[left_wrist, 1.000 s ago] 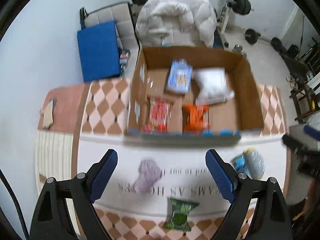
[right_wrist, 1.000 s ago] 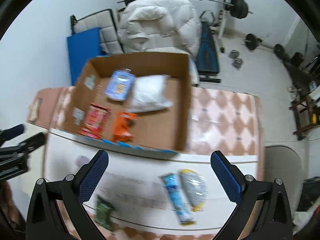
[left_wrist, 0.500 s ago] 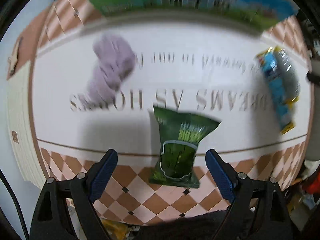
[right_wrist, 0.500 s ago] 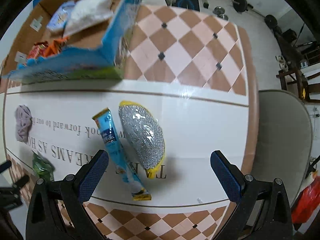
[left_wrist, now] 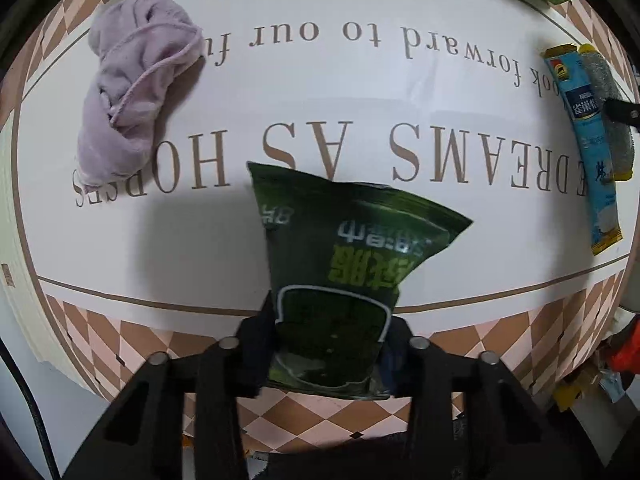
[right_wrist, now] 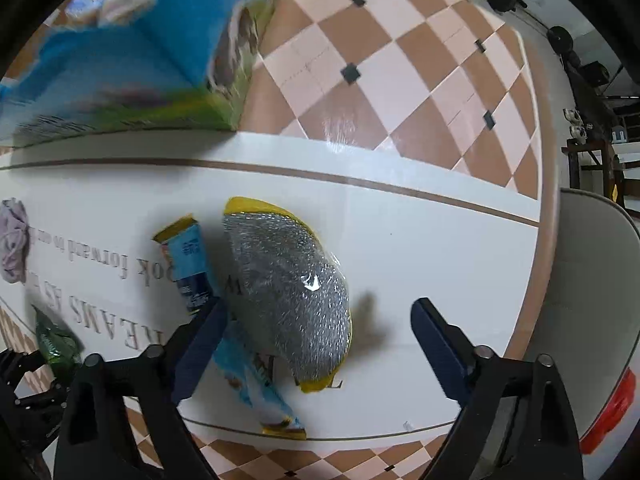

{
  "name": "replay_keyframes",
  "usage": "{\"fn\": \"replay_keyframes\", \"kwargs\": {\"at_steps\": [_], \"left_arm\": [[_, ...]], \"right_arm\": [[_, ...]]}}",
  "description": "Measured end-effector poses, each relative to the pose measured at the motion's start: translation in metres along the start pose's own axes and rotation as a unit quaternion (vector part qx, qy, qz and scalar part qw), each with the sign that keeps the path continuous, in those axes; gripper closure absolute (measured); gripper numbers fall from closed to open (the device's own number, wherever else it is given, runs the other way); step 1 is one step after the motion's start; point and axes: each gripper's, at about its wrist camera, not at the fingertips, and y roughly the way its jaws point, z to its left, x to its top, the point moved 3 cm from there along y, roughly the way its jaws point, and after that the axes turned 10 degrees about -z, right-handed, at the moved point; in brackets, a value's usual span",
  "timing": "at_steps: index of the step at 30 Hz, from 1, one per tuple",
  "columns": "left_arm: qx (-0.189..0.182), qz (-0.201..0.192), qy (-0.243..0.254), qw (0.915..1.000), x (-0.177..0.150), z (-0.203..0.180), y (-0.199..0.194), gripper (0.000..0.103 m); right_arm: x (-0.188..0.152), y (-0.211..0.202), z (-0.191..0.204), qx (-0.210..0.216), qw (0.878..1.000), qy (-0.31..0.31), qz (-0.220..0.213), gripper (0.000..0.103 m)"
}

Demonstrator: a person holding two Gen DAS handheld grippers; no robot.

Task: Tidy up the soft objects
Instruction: 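Grasp the green snack bag with the left gripper while the right grasps the silver scrubber, then place the green bag and silver scrubber into the box, opening both grippers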

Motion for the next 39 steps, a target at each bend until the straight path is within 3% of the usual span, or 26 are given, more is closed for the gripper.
{"fn": "replay_keyframes", "kwargs": {"at_steps": [1,3,9,13,18,22,25,29,34,39], "left_arm": [[0.003,-0.003,0.002,1.0000,0.000,-0.001,-0.002,0.068],[0.006,-0.011,0.008,0.9999,0.002,-0.004,-0.007,0.069],[-0.009,-0.054,0.003,0.9985,0.013,-0.010,-0.054,0.070],[-0.037,-0.115,0.001,0.9927,0.030,-0.012,-0.122,0.070],[-0.038,-0.200,0.013,0.9790,0.104,-0.001,-0.216,0.070],[0.021,-0.245,0.008,0.9694,0.186,0.029,-0.249,0.070],[0.047,-0.229,0.008,0.9723,0.243,0.053,-0.239,0.070],[0.092,-0.186,0.030,0.9777,0.305,0.066,-0.211,0.070],[0.115,-0.133,0.037,0.9837,0.345,0.066,-0.172,0.070],[0.131,-0.115,0.031,0.9841,0.372,0.071,-0.147,0.070]], "right_arm": [[0.000,0.004,0.001,0.001,1.000,0.000,0.005,0.023],[-0.003,0.013,0.002,0.016,1.000,0.004,0.024,0.046],[-0.008,0.004,-0.005,0.017,0.999,0.030,0.004,0.052],[-0.008,-0.034,-0.010,0.056,0.996,0.060,-0.024,0.052],[0.008,-0.126,0.001,0.107,0.986,0.068,-0.105,0.052],[0.044,-0.179,0.023,0.137,0.977,0.069,-0.147,0.052],[0.078,-0.190,0.039,0.138,0.973,0.076,-0.165,0.052],[0.120,-0.169,0.060,0.151,0.973,0.094,-0.147,0.052],[0.161,-0.117,0.083,0.145,0.977,0.118,-0.100,0.052],[0.177,-0.077,0.089,0.142,0.977,0.141,-0.066,0.052]]}}
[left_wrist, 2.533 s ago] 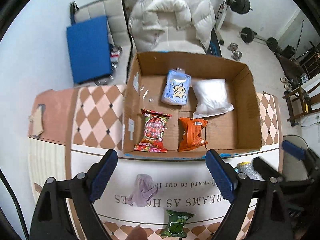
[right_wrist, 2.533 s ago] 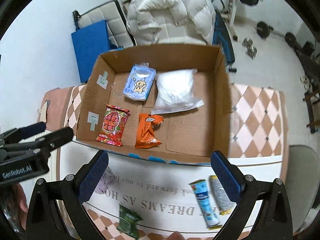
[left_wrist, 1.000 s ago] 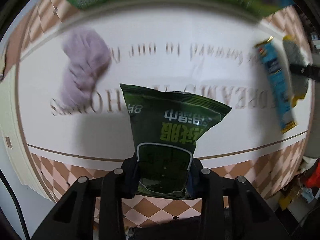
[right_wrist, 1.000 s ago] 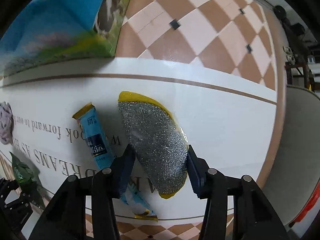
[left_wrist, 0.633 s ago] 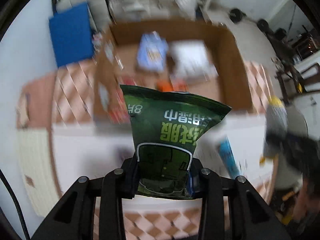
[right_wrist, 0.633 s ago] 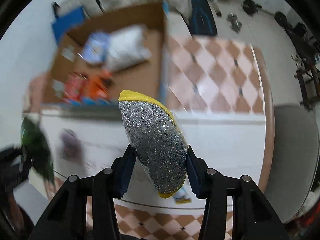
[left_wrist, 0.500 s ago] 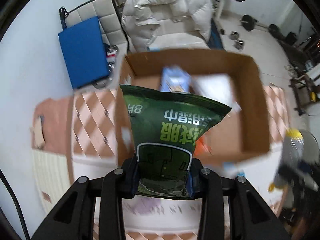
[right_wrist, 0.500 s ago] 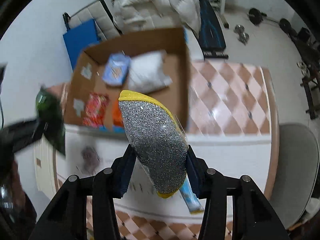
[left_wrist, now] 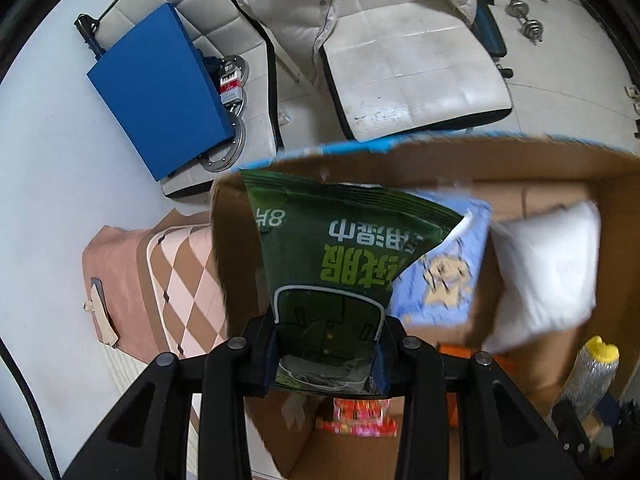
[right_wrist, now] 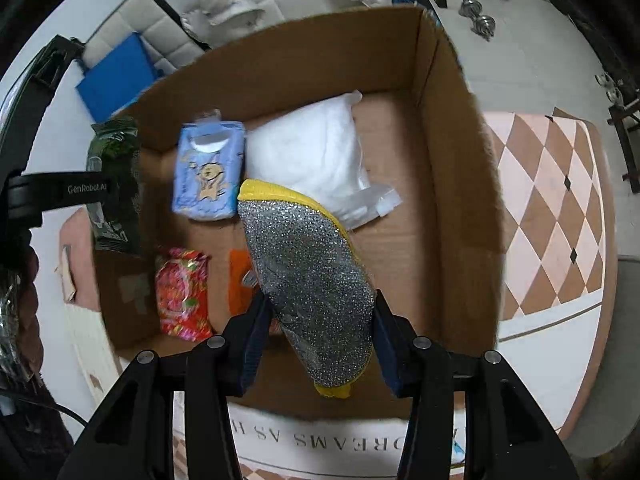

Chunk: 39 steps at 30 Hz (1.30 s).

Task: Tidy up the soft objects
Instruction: 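Place the green bag and silver scrubber into the box, opening both grippers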

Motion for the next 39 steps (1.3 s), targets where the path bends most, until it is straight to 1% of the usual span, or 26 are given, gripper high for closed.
{"fn": "replay_keyframes", "kwargs": {"at_steps": [4,6,10,12,15,16,17,18,19,21,23,25,26,27,28,29,31,32,33,39], "left_arm": [[0.002,0.013,-0.004,0.9999,0.010,-0.001,0.014,0.069],[-0.004,0.026,-0.006,0.9996,0.012,-0.003,0.022,0.068],[-0.010,0.029,-0.011,0.9994,0.013,-0.002,0.032,0.067],[-0.022,0.038,-0.015,0.9989,0.012,-0.001,0.034,0.067],[-0.030,0.050,-0.018,0.9982,0.011,0.002,0.031,0.062],[-0.031,0.047,-0.020,0.9982,0.012,0.003,0.027,0.058],[-0.035,0.044,-0.022,0.9982,0.012,0.004,0.023,0.056],[-0.040,0.040,-0.025,0.9981,0.013,0.005,0.019,0.054],[-0.046,0.037,-0.027,0.9979,0.012,0.005,0.016,0.052],[-0.052,0.028,-0.029,0.9978,0.012,0.006,0.007,0.052],[-0.058,0.019,-0.029,0.9977,0.011,0.006,-0.002,0.052],[-0.065,0.008,-0.030,0.9974,0.007,0.007,-0.015,0.051],[-0.071,0.003,-0.030,0.9970,0.004,0.007,-0.021,0.039],[-0.076,-0.001,-0.032,0.9966,0.002,0.007,-0.023,0.032],[-0.079,-0.010,-0.035,0.9962,-0.002,0.007,-0.029,0.018],[-0.081,-0.014,-0.036,0.9960,-0.005,0.008,-0.032,0.012],[-0.097,-0.023,-0.044,0.9940,-0.015,0.009,-0.041,0.012],[-0.110,-0.019,-0.047,0.9926,-0.021,0.009,-0.045,0.012],[-0.120,-0.022,-0.050,0.9913,-0.027,0.009,-0.050,0.012],[-0.137,-0.064,-0.066,0.9863,-0.072,0.011,-0.085,0.012]], "right_arm": [[0.006,0.022,-0.003,-0.003,1.000,0.019,0.018,0.052],[0.005,0.029,-0.004,-0.004,0.999,0.027,0.025,0.052],[0.001,0.039,-0.005,-0.005,0.999,0.036,0.037,0.052],[0.000,0.043,-0.003,-0.007,0.998,0.037,0.044,0.051],[-0.003,0.049,-0.003,-0.008,0.997,0.039,0.067,0.049],[-0.003,0.049,-0.003,-0.008,0.997,0.039,0.072,0.049],[-0.004,0.051,-0.002,-0.010,0.996,0.038,0.078,0.046],[-0.005,0.052,-0.002,-0.012,0.996,0.038,0.085,0.041],[-0.006,0.052,-0.001,-0.016,0.995,0.038,0.087,0.037],[-0.005,0.048,0.001,-0.023,0.996,0.028,0.079,0.026],[-0.004,0.042,0.004,-0.032,0.997,0.018,0.070,0.023],[-0.003,0.036,0.008,-0.031,0.997,0.014,0.065,0.023],[-0.003,0.032,0.010,-0.031,0.997,0.012,0.064,0.021],[-0.003,0.029,0.012,-0.032,0.998,0.009,0.062,0.014],[-0.002,0.024,0.014,-0.034,0.998,0.003,0.056,0.011],[-0.002,0.019,0.015,-0.035,0.998,-0.002,0.051,0.008],[-0.002,0.006,0.020,-0.040,0.998,-0.016,0.035,0.007],[-0.001,0.001,0.022,-0.044,0.998,-0.022,0.028,0.002],[-0.001,-0.004,0.023,-0.045,0.998,-0.028,0.023,0.000],[-0.012,-0.048,0.023,-0.067,0.995,-0.066,-0.027,0.000]]}}
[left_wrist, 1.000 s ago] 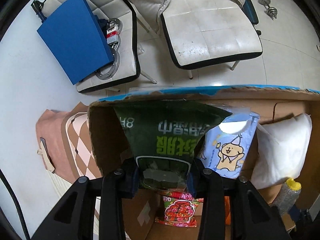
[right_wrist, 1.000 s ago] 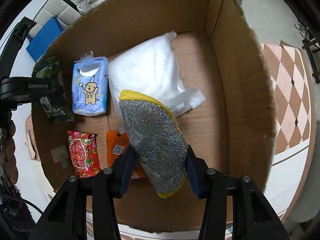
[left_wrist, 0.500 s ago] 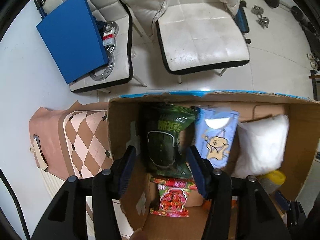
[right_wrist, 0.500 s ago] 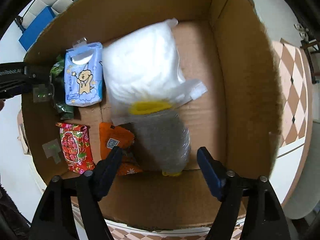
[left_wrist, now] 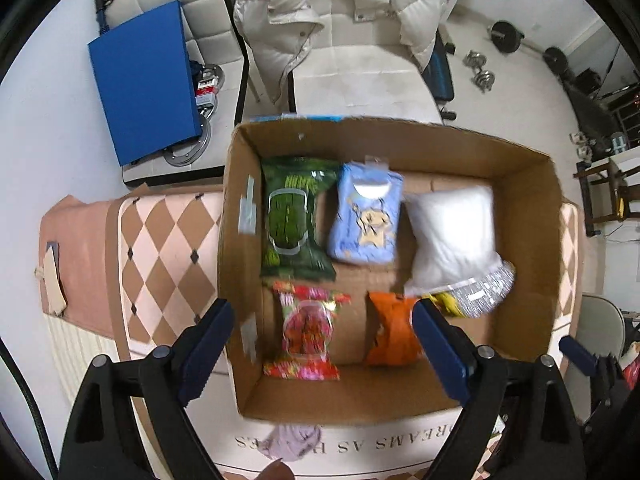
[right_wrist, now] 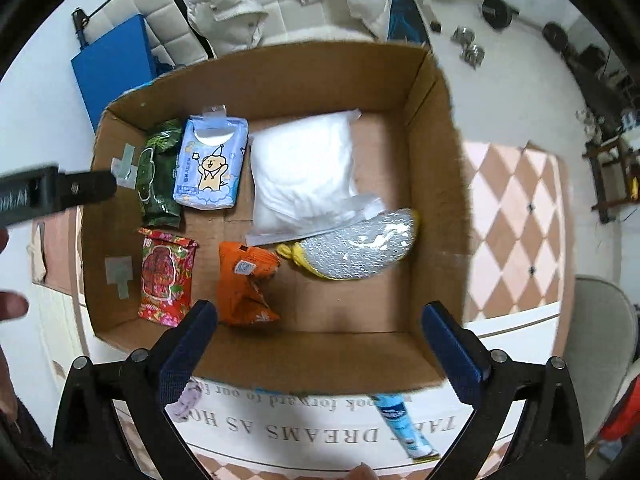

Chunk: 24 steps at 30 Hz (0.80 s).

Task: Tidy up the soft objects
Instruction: 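Place the green bag and silver scrubber into the box, opening both grippers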

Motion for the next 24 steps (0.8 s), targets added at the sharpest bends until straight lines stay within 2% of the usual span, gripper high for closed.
{"fn": "replay_keyframes", "kwargs": {"at_steps": [11,18,19,21,24], "left_arm": [[0.002,-0.085,-0.007,0.9963,-0.074,-0.002,-0.077,0.012],[0.008,-0.122,-0.013,0.9924,-0.110,-0.005,-0.110,0.012],[0.009,-0.127,-0.013,0.9918,-0.113,-0.006,-0.114,0.011],[0.013,-0.142,-0.013,0.9898,-0.122,-0.007,-0.126,0.002],[0.020,-0.158,-0.012,0.9871,-0.131,-0.008,-0.138,0.000]], "right_arm": [[-0.041,-0.065,-0.007,-0.002,0.998,-0.008,-0.060,0.000],[-0.070,-0.104,-0.011,-0.006,0.995,-0.010,-0.096,0.000],[-0.074,-0.109,-0.012,-0.006,0.995,-0.010,-0.100,0.000],[-0.081,-0.119,-0.014,-0.002,0.994,-0.008,-0.107,0.000],[-0.091,-0.135,-0.015,0.002,0.993,-0.005,-0.118,0.000]]}}
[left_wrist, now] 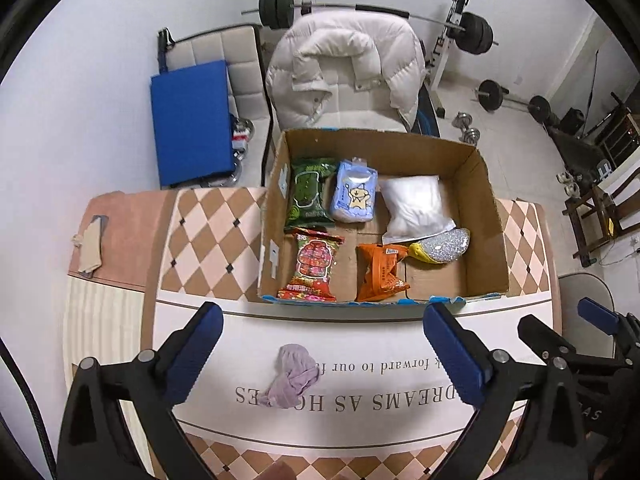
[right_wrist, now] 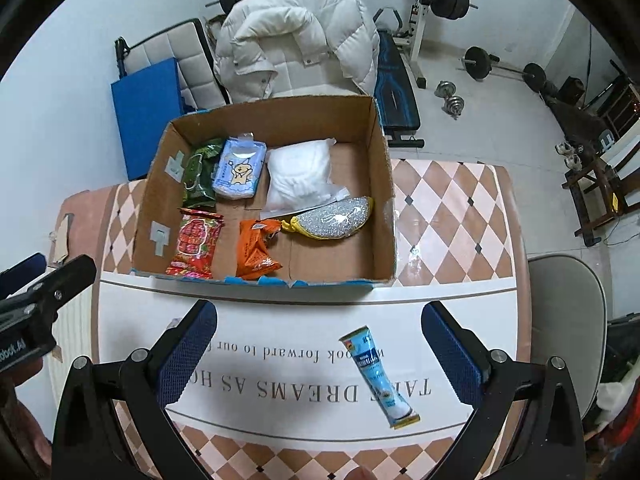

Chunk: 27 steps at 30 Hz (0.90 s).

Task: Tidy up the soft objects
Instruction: 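Place the green bag and silver scrubber into the box, opening both grippers, then grasp the lilac towel with the left gripper while the right grasps the blue tube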

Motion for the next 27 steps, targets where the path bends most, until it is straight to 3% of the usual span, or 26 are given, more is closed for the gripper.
{"fn": "replay_keyframes", "kwargs": {"at_steps": [7,12,20,27], "left_arm": [[0.006,-0.012,-0.002,0.9999,-0.011,0.002,-0.014,0.000],[0.023,0.008,0.004,0.9997,-0.039,0.014,0.008,0.000],[0.052,0.125,0.013,0.9907,-0.120,0.034,0.095,0.000],[0.068,0.218,0.034,0.9730,-0.177,0.038,0.163,0.000]], "right_arm": [[-0.008,-0.027,0.001,0.010,1.000,-0.002,-0.020,0.000],[-0.024,-0.016,-0.010,0.000,1.000,-0.002,-0.006,0.000],[-0.084,0.061,-0.057,-0.043,0.996,-0.003,0.081,0.000],[-0.135,0.134,-0.080,-0.071,0.984,-0.027,0.161,0.000]]}}
